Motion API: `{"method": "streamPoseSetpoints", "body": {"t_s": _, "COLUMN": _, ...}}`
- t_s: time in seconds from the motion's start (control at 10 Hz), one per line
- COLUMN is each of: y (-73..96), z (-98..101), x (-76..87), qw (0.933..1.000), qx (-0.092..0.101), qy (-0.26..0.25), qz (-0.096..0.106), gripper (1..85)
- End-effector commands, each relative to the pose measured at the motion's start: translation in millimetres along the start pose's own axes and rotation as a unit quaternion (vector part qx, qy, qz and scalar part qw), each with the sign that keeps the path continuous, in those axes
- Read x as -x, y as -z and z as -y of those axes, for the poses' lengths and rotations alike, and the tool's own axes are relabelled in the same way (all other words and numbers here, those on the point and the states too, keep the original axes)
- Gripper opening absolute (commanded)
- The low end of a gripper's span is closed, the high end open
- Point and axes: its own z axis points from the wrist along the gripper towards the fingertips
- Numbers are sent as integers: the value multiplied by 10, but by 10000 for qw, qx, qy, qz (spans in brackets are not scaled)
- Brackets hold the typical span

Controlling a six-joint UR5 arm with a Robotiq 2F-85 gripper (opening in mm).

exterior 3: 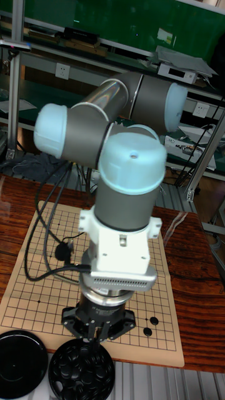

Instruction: Play the first move as black on the 3-4 point in the upper right corner of the Go board

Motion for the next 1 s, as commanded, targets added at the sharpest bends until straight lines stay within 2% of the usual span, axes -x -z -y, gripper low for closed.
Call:
{"method": "streamPoseSetpoints", "body": {"t_s": 0.0, "y": 55, "z": -135, "x": -166, "qw": 9992, "qx": -91, "qy": -395, "qz": 41, "gripper": 13}}
{"method": "streamPoseSetpoints", "body": {"t_s": 0.2, "y": 70, "z": -161, "x": -167, "qw": 9989, "qx": -5, "qy": -456, "qz": 93, "gripper": 13}}
{"method": "streamPoseSetpoints", "body": {"t_s": 0.4, "y": 71, "z": -121, "x": -180, "qw": 9992, "qx": -82, "qy": -372, "qz": 71, "gripper": 13}}
{"method": "streamPoseSetpoints", "body": {"t_s": 0.6, "y": 76, "z": 10, "x": -178, "qw": 9992, "qx": -335, "qy": -179, "qz": 77, "gripper": 13}}
{"method": "streamPoseSetpoints", "body": {"t_s": 0.7, "y": 97, "z": 171, "x": -52, "qw": 9973, "qx": -645, "qy": -99, "qz": 322, "gripper": 13}}
{"method": "streamPoseSetpoints", "body": {"t_s": 0.8, "y": 99, "z": 171, "x": -24, "qw": 9970, "qx": -641, "qy": -202, "qz": 383, "gripper": 13}}
{"method": "streamPoseSetpoints", "body": {"t_s": 0.9, "y": 96, "z": 163, "x": -55, "qw": 9972, "qx": -625, "qy": -262, "qz": 325, "gripper": 13}}
